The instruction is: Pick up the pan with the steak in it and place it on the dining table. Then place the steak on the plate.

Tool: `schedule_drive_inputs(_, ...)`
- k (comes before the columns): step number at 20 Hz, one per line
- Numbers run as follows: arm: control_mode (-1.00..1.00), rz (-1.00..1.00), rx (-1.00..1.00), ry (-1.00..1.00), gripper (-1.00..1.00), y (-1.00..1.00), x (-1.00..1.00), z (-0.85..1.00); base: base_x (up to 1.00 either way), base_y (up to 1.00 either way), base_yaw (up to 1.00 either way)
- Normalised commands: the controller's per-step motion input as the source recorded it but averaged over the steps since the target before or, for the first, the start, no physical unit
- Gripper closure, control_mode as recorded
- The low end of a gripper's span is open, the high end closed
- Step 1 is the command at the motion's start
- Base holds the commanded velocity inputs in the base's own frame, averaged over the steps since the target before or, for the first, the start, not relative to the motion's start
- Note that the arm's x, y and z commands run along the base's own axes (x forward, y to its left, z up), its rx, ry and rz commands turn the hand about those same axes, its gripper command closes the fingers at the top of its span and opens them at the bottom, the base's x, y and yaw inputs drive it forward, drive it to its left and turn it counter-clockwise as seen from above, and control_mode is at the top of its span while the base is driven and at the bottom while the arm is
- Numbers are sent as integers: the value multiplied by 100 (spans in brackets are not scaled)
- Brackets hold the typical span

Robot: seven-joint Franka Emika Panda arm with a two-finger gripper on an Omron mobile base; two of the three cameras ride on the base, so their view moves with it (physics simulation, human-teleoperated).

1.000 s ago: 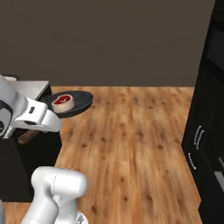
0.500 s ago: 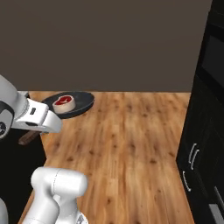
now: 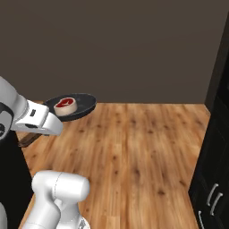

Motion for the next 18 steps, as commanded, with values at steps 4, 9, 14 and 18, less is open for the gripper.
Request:
schedule_drive_inputs(4,100,0,0,0,100,0,0,0,100,11,0)
schedule_drive_inputs(9,100,0,0,0,100,0,0,0,100,11,0)
schedule_drive_inputs(14,100,0,0,0,100,0,0,0,100,12,0)
schedule_drive_inputs(18,100,0,0,0,100,0,0,0,100,18,0)
